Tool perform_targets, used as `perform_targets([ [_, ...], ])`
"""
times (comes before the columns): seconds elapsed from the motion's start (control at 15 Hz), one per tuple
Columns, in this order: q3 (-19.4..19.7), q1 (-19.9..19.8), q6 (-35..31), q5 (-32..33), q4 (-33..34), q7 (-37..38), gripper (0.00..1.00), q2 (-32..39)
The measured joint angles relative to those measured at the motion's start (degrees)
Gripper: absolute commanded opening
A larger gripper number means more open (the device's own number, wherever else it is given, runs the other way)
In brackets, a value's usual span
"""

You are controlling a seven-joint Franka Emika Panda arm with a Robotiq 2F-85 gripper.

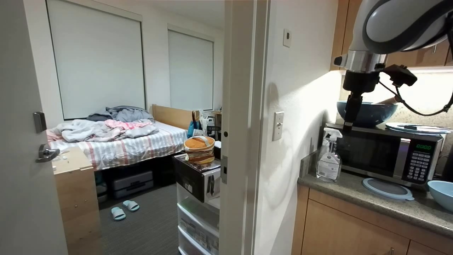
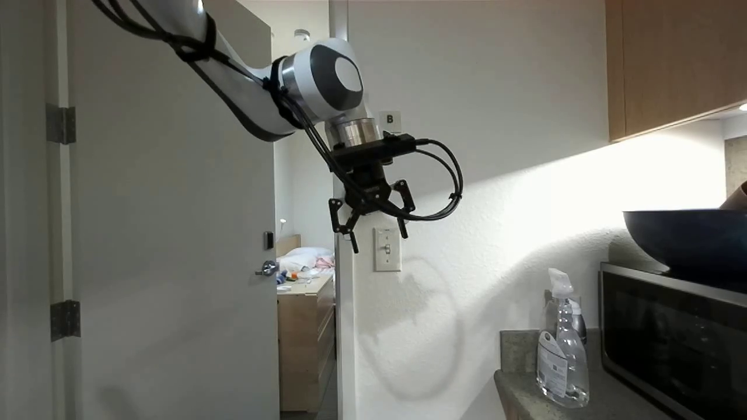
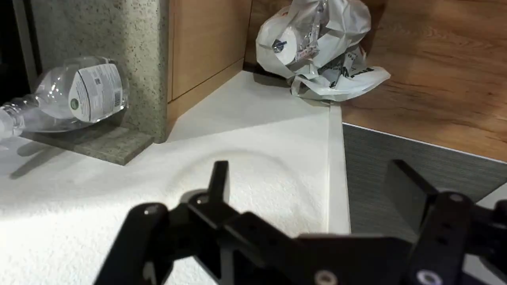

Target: Flip the switch on the wall

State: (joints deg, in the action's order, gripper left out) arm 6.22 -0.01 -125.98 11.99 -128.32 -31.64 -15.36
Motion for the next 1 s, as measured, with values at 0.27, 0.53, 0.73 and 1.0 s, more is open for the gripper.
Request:
perform_targets([
  [0.27, 0.1, 0.2, -0.1, 0.0, 0.3, -0.5, 1.0, 0.3],
  [0.53, 0.1, 0.5, -9.8, 0.0, 1.0, -3.8, 1.0, 1.8],
  [0.73, 0.1, 1.4, -16.2, -1.1, 4.2, -10.0, 1.0, 4.8],
  [1.0, 0.5, 3.1, -20.8, -10.3, 8.0, -23.4, 1.0, 8.0],
])
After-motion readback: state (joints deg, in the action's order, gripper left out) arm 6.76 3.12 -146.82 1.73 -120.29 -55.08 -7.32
